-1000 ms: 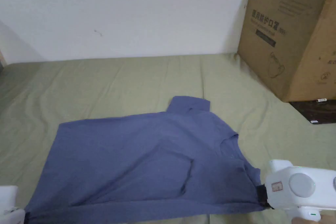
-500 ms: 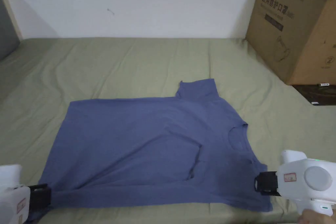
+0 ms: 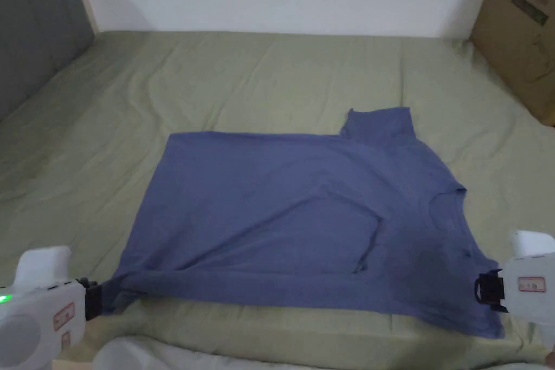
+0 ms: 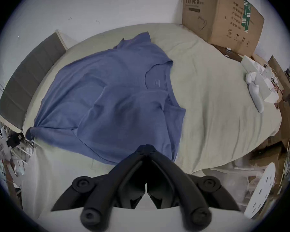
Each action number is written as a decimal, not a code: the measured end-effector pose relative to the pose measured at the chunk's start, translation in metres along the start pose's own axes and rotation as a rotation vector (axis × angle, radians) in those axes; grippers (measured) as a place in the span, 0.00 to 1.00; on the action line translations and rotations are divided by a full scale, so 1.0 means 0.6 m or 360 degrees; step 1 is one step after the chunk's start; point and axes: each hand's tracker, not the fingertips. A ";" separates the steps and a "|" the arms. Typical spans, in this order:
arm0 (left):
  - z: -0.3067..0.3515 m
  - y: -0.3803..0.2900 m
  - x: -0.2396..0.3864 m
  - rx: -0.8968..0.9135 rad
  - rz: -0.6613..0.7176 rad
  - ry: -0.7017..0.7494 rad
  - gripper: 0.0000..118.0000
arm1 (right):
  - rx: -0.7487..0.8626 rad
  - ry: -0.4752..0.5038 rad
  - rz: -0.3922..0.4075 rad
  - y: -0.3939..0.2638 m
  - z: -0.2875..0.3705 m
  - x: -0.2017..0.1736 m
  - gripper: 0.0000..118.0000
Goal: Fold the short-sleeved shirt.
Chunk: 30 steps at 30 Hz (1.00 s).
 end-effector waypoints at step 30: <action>-0.084 0.052 0.010 -0.0201 -0.0072 -0.0048 0.01 | -0.0213 -0.0015 0.0001 -0.036 -0.063 0.023 0.00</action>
